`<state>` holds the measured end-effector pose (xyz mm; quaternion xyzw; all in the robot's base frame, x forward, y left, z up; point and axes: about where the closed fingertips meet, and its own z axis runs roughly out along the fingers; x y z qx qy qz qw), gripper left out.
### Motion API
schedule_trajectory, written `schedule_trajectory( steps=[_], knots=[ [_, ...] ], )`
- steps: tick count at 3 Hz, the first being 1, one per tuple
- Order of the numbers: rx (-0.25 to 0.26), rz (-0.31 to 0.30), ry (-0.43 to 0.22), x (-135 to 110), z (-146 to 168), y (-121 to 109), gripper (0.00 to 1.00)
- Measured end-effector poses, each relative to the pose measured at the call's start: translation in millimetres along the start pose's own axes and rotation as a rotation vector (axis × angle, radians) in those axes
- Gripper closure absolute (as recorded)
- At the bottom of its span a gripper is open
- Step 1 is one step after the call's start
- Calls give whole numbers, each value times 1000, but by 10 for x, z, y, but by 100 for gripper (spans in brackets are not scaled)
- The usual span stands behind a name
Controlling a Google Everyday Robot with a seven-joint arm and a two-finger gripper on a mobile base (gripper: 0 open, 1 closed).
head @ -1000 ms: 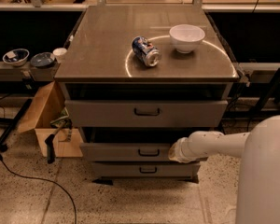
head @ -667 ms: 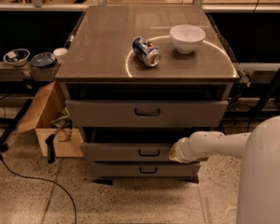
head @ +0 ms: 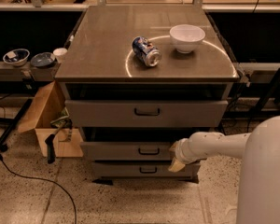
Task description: Close middle drawer
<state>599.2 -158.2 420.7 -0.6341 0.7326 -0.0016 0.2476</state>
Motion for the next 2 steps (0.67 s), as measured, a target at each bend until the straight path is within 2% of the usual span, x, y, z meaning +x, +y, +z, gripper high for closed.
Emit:
schedule_trajectory(
  steps=[1, 2],
  knots=[
    [0, 0, 0, 0, 1, 1, 0],
    [0, 0, 0, 0, 1, 1, 0]
  ],
)
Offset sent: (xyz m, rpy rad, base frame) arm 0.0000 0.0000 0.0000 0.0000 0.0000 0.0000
